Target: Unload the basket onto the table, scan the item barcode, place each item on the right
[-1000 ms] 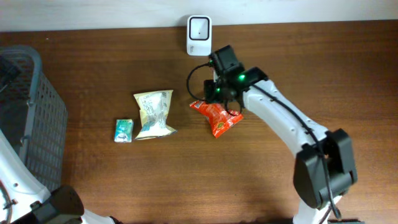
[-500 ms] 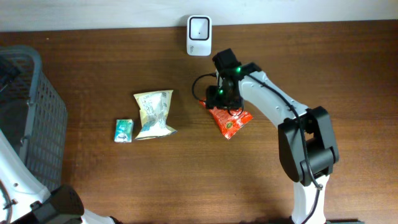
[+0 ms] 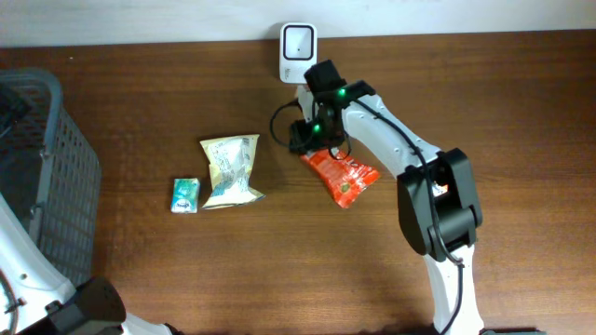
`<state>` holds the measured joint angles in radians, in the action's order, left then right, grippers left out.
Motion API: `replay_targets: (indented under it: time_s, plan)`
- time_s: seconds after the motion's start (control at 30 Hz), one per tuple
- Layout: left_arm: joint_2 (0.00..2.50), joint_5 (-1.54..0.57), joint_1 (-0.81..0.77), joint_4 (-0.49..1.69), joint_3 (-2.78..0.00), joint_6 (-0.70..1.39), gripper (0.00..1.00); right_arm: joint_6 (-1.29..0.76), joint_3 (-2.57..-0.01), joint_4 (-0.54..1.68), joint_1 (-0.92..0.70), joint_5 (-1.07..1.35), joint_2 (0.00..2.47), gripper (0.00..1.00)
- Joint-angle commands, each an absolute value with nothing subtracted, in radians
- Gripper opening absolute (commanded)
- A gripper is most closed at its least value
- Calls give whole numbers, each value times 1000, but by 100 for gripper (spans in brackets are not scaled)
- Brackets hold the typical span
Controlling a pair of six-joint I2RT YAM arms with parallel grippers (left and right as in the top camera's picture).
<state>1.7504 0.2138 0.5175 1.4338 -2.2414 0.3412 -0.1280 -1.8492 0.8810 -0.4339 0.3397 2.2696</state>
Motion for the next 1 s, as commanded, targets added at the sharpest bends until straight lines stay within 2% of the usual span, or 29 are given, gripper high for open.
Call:
replay_targets:
  time_s: [0.0,0.1,0.23,0.37,0.4,0.43,0.57,0.63,0.8,0.97]
  plan:
    - [1748,214,520,1435,-2252,351,99,-82,-1848,985,-471,371,2266,61]
    - [1748,214,520,1434,-2252,351,99,-2,-1850,1123,-493,411,2261,63]
    - [1748,214,520,1435,-2252,351,99,-4,-1886,1147,-469,474,2150,66]
    - [1748,214,520,1435,-2252,351,99,2,-1901,1294,-322,484,1987,74]
    - [1748,214,520,1435,-2252,351,99,1,-1896,1349,-281,436,1988,75]
    - [1748,214,520,1435,-2252,351,99,-89,-1849,1369,-221,348,1991,76]
    - [1748,214,520,1435,-2252,351,99,-147,-1605,1214,-46,347,1991,78]
    - [1748,214,520,1435,-2252,351,99,-64,-1475,1115,1,455,1991,79]
    - [1748,214,520,1435,-2252,351,99,-14,-1308,920,-7,512,1991,89]
    - [1748,214,520,1435,-2252,351,99,23,-1158,710,-8,674,1993,89]
